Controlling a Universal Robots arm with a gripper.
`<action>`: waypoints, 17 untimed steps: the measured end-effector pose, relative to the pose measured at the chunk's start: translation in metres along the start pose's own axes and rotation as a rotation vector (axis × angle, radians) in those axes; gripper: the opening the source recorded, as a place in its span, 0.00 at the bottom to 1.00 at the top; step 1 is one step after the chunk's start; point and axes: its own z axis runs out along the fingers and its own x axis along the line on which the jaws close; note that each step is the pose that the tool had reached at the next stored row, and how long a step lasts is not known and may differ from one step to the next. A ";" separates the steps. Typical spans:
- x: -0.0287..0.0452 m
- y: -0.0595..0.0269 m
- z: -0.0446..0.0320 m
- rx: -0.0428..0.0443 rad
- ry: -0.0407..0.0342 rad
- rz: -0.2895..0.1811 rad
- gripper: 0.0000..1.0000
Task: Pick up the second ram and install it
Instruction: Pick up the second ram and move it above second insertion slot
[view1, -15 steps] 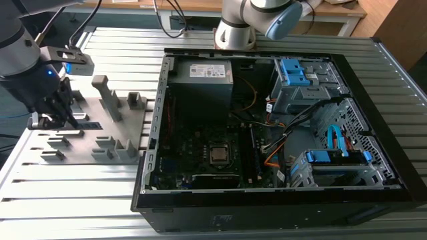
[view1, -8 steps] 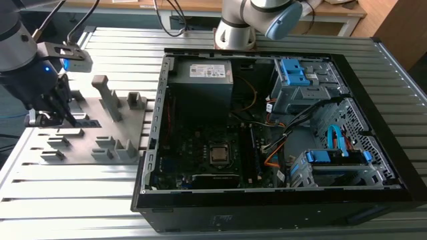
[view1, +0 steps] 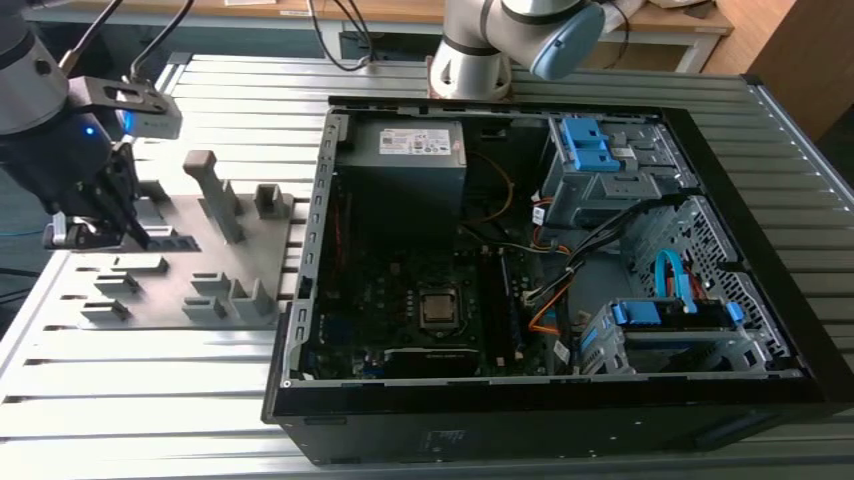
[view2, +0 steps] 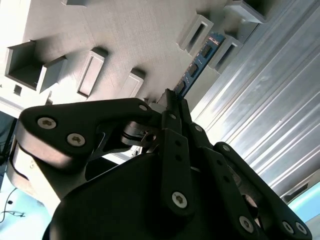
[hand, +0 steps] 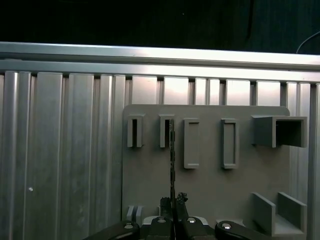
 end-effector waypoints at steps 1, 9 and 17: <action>0.0000 0.0000 -0.0009 0.0000 0.0000 0.000 0.14; -0.0003 0.0000 -0.0092 0.0000 0.0000 0.000 0.14; -0.0006 -0.0001 -0.0181 0.0000 0.0000 0.000 0.14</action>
